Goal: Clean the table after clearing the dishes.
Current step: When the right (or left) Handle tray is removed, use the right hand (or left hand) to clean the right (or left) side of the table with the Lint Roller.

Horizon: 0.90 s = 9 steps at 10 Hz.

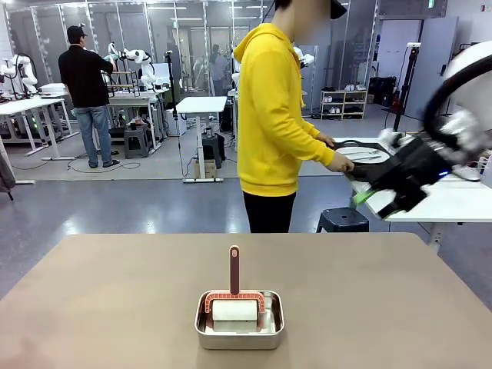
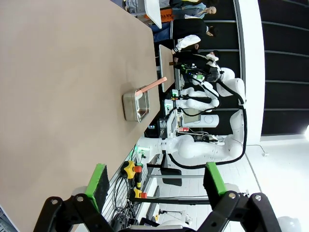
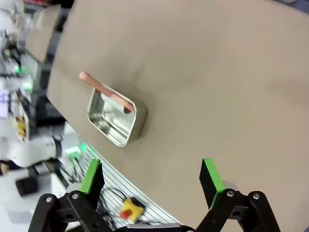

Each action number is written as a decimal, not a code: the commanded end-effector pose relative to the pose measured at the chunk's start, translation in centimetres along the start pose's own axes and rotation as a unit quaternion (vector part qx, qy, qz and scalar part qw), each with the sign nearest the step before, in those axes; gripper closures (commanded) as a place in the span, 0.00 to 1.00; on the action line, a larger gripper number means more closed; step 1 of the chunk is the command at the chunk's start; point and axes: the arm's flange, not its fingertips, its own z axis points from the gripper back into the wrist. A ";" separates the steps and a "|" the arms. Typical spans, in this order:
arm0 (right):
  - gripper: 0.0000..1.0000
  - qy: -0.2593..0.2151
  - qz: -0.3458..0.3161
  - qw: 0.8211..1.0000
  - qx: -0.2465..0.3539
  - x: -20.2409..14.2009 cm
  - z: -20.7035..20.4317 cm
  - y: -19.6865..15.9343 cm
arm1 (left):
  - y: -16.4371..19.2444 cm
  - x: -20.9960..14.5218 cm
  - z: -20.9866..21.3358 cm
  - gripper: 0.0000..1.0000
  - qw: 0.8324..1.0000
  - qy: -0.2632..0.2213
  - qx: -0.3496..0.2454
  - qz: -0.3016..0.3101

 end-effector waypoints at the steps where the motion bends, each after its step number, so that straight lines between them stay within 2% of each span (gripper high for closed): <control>1: 0.00 0.064 0.057 0.995 -0.053 1.5 -2.7 0.7 | 0.0 -0.2 0.0 0.00 1.000 0.001 0.001 -0.004; 3: 0.00 0.127 0.109 0.984 -0.061 1.5 -7.1 2.9 | 0.0 -0.2 0.0 0.00 1.000 0.001 0.001 -0.004; 4: 0.00 0.148 0.138 0.975 -0.087 1.1 -8.8 3.3 | 0.0 -0.2 0.0 0.00 1.000 0.001 0.001 -0.004; 6: 0.00 0.135 0.150 0.974 -0.104 0.8 -8.2 3.1 | 0.0 -0.2 0.0 0.00 1.000 0.001 0.001 -0.004; 7: 0.00 0.149 0.123 0.978 -0.075 0.8 -9.4 3.6 | 0.0 -0.2 0.0 0.00 1.000 0.001 0.001 -0.004; 9: 0.00 0.149 0.123 0.978 -0.075 0.8 -9.4 3.6 | 0.0 -0.2 0.0 0.00 1.000 0.001 0.001 -0.004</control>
